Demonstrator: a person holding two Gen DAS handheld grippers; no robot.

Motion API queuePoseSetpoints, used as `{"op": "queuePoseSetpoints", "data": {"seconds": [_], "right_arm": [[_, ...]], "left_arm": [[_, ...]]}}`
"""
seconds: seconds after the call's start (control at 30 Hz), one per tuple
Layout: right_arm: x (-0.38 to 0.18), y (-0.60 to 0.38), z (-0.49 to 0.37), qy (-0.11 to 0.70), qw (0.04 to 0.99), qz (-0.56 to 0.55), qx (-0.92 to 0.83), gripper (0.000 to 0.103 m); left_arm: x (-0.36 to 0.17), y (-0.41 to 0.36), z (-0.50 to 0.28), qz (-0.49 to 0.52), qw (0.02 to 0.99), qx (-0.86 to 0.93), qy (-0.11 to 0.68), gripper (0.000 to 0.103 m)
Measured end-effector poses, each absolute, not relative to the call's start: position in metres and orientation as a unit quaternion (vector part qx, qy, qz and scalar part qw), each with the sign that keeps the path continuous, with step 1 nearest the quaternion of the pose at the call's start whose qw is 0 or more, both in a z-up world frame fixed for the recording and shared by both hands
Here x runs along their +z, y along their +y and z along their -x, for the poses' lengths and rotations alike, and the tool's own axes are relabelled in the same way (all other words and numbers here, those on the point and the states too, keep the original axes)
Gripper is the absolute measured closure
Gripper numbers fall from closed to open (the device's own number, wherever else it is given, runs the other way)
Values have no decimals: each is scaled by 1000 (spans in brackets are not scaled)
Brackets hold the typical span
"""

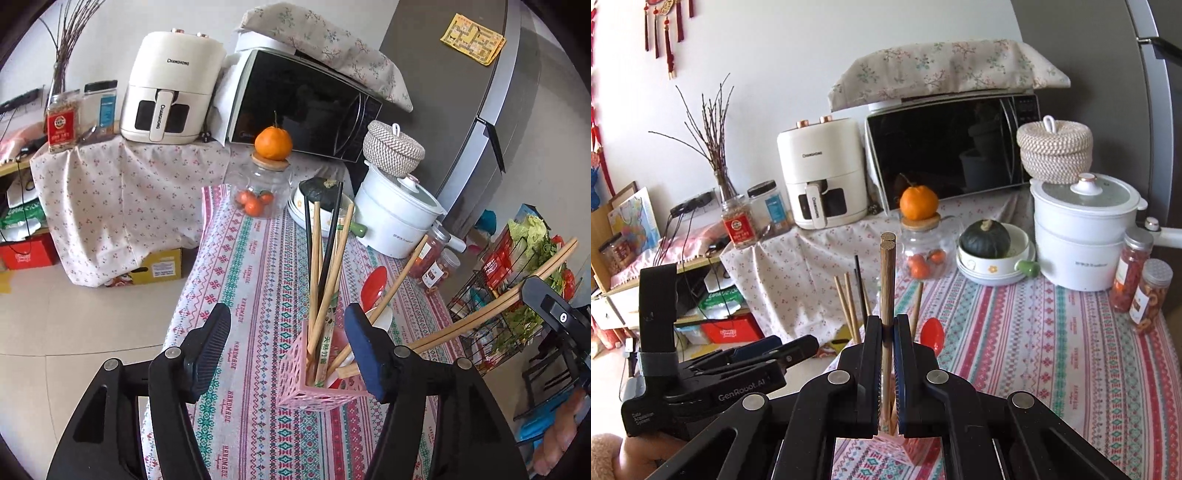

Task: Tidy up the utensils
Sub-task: 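Lower the wooden chopstick into the pink basket and open the right gripper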

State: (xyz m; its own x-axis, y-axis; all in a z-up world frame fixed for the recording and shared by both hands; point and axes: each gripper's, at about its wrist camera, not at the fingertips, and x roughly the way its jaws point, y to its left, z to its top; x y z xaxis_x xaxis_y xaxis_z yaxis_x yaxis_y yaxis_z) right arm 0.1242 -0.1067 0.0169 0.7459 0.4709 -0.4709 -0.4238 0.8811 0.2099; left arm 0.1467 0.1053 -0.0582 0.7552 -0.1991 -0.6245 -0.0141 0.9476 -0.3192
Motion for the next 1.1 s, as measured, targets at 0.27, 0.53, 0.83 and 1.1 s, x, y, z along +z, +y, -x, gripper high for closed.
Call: {"op": "queuePoseSetpoints", "data": {"seconds": [0.27,0.53,0.83,1.1], "right_arm": [[-9,-84,-152,310,919,-33,240,99],[-26,-75,-175,341,909,-47,234,97],[-22,-92,-180,337,910,-91,222,56],[-9,-113,-161,322,923,-79,197,24]], "left_arm": [[-70,110,-140,135,912,-56,382,35],[-72,111,-139,127,908,-64,393,35],[-72,108,-140,127,904,-62,403,23],[-70,104,-135,124,907,-26,402,12]]}}
